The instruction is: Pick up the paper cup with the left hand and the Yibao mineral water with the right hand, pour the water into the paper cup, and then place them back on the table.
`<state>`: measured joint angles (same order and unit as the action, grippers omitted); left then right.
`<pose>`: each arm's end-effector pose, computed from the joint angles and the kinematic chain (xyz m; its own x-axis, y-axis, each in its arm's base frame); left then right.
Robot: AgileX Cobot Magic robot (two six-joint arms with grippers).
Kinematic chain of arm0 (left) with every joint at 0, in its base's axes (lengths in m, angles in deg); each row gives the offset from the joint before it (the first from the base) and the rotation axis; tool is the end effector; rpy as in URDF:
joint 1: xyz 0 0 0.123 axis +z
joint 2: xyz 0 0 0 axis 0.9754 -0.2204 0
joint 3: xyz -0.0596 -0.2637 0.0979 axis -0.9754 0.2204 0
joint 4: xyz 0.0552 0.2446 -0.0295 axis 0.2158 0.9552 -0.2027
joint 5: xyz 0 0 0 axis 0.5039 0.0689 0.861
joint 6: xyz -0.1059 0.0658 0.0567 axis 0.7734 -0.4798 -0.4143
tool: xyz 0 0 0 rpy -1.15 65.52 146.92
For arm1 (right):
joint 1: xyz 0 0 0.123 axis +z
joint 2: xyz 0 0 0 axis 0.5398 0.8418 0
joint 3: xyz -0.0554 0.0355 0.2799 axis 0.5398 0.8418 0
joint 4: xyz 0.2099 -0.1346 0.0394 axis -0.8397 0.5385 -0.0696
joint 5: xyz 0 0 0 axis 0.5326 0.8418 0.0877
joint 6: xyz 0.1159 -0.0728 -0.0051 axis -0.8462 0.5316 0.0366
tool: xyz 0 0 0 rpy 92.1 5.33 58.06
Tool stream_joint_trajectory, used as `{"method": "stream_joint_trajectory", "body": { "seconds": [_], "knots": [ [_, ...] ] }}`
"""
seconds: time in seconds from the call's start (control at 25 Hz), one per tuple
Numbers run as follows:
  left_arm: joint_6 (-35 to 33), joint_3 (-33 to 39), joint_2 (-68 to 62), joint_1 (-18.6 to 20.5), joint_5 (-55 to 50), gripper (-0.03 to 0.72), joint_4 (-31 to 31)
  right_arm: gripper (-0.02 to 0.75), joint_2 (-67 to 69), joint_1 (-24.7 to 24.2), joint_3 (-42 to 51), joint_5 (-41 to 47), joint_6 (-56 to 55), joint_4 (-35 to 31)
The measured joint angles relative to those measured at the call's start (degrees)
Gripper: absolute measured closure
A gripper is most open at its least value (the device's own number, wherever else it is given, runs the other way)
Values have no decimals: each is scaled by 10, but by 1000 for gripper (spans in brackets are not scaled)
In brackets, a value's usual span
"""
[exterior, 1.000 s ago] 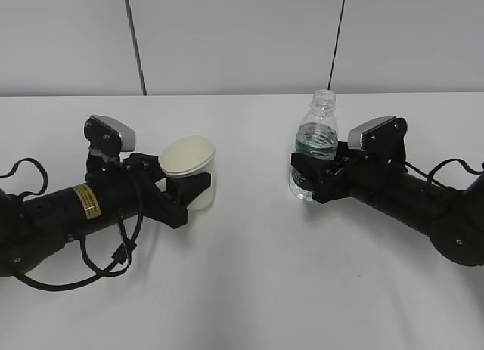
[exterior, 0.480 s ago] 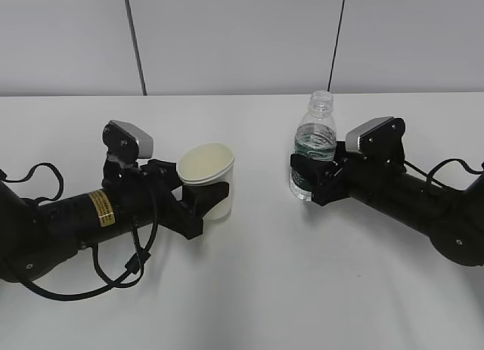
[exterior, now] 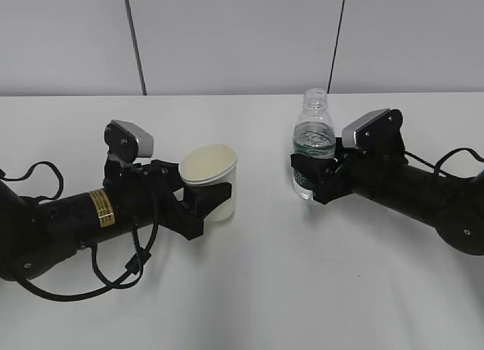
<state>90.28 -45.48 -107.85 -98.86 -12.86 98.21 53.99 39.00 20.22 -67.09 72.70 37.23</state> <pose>0.3241 -0.2080 0.0865 -0.2583 0.0650 -0.9639 0.7881 0.5912 -0.1714 0.4018 0.1087 0.0833 -0.1323 -0.1701 -0.9765 -0.5798 0.8123 -0.0629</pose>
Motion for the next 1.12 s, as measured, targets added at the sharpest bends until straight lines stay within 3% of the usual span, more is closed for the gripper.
{"method": "stream_joint_trajectory", "body": {
  "seconds": [1.12],
  "knots": [
    [31,0,8,-2,0,255,70,260,-79,0,-8,100,96,31]
  ]
}}
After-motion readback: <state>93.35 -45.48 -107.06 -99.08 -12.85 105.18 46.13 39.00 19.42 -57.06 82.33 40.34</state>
